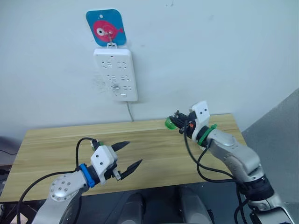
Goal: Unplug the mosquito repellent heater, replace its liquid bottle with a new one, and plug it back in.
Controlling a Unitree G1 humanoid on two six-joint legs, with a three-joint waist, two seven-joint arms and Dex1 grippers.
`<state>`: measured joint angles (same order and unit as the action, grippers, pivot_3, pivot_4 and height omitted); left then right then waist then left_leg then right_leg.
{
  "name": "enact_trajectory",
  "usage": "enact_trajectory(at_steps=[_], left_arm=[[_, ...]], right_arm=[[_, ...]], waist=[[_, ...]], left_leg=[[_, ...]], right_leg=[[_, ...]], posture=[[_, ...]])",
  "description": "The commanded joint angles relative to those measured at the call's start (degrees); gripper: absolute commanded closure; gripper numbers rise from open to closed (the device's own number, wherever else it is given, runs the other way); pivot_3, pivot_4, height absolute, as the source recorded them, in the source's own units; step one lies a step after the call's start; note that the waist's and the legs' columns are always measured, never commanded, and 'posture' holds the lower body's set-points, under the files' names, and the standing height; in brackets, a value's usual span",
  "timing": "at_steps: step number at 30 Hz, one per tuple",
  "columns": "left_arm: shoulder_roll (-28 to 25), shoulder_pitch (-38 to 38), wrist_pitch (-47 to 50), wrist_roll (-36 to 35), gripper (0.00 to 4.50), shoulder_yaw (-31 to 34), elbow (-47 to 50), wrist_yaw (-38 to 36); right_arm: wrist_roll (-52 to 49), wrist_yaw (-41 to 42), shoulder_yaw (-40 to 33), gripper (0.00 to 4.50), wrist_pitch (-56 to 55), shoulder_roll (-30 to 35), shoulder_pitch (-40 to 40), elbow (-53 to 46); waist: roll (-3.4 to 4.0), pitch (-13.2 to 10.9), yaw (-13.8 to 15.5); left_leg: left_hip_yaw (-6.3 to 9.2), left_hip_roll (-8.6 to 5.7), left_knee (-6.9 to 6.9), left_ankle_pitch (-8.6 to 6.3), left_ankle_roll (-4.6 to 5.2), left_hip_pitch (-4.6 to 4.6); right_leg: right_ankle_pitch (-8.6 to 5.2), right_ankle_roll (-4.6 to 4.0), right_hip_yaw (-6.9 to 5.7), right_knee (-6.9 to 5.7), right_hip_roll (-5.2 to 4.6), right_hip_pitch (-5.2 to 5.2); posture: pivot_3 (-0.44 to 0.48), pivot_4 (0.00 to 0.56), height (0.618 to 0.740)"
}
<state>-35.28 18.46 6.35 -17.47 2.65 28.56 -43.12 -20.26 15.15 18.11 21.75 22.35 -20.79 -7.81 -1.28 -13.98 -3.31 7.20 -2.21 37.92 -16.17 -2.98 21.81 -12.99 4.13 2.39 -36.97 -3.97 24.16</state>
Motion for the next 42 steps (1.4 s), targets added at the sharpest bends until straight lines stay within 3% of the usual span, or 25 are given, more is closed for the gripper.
enact_trajectory(at_steps=[1, 9, 18, 22, 28, 34, 36, 38, 42], left_arm=[[-0.3, 2.5, 1.4, -0.7, 0.38, 0.7, 5.5, 0.8], [1.6, 2.3, 6.5, -0.8, 0.38, 0.2, 10.0, 5.0], [2.3, 3.6, 10.0, -0.7, 0.38, 1.2, 12.9, 7.3], [2.1, 4.3, 9.7, -0.5, 0.38, 2.1, 12.3, 7.2], [2.6, 4.6, 8.4, 0.3, 0.38, 1.9, 10.3, 7.2], [5.8, 5.4, 6.9, 1.9, 0.38, 3.1, 8.4, 11.0], [7.7, 5.3, 6.7, 1.5, 0.02, 4.5, 7.0, 12.8], [9.1, 5.6, 6.6, 1.3, 0.01, 6.0, 5.3, 14.1], [11.2, 6.5, 6.7, 1.5, 0.01, 7.8, 2.4, 16.0]], right_arm=[[10.9, 0.7, 2.3, 3.72, -15.6, -2.4, -2.2, 13.1], [18.1, 2.4, -1.4, 3.72, -33.3, -9.0, -10.2, 44.9], [19.5, 5.8, -5.8, 3.72, -40.0, -13.2, -14.6, 61.3], [19.6, 6.7, -7.4, 2.3, -41.2, -13.5, -14.9, 62.1], [19.1, 9.9, -8.9, 0.06, -41.7, -13.0, -14.1, 57.2], [15.8, 18.7, -8.6, 0.03, -34.6, -8.3, -6.9, 35.8], [14.6, 23.1, -7.8, 0.0, -31.0, -5.1, -4.1, 26.2], [13.0, 27.3, -7.0, 0.0, -26.3, -1.8, -2.1, 17.6], [11.0, 32.3, -6.1, 0.0, -19.5, 2.4, -0.4, 7.5]], waist=[[-0.01, 0.0, 0.1], [0.02, -0.1, 0.2], [0.04, -0.2, 0.2], [0.05, -0.3, 0.2], [0.09, -0.3, 0.3], [0.11, -0.3, 0.9], [0.14, -0.4, 1.1], [0.16, -0.4, 1.4], [0.12, -0.4, 1.4]], left_leg=[[0.0, -0.01, 0.01, 0.0, 0.0, 0.01], [-0.01, 0.0, 0.0, 0.0, 0.0, -0.05], [0.02, -0.01, -0.04, 0.0, 0.0, -0.05], [0.04, -0.01, -0.04, 0.0, 0.0, -0.09], [0.03, -0.01, -0.03, 0.0, 0.0, -0.08], [0.13, -0.04, -0.06, -0.01, 0.0, -0.03], [0.13, -0.04, -0.05, -0.01, 0.0, -0.04], [0.14, -0.04, -0.05, -0.01, 0.0, -0.02], [0.15, 0.0, -0.04, 0.0, 0.0, -0.05]], right_leg=[[0.0, 0.0, 0.01, 0.0, -0.01, 0.01], [0.01, -0.03, 0.03, -0.03, 0.01, -0.01], [0.02, -0.04, 0.05, -0.04, 0.01, -0.01], [0.01, -0.05, 0.04, -0.06, 0.02, -0.04], [0.01, -0.05, 0.05, -0.05, 0.02, -0.04], [0.0, -0.05, 0.01, -0.02, 0.0, -0.04], [0.0, -0.04, 0.01, 0.0, -0.02, -0.05], [0.0, -0.04, 0.0, 0.01, -0.02, -0.04], [-0.05, 0.02, -0.03, 0.0, 0.0, -0.06]], posture=[[0.012, 0.237, 0.74], [0.045, 0.259, 0.74], [0.063, 0.273, 0.74], [0.064, 0.272, 0.74], [0.074, 0.272, 0.74], [0.082, 0.263, 0.74], [0.079, 0.262, 0.74], [0.073, 0.262, 0.74], [0.063, 0.262, 0.74]])
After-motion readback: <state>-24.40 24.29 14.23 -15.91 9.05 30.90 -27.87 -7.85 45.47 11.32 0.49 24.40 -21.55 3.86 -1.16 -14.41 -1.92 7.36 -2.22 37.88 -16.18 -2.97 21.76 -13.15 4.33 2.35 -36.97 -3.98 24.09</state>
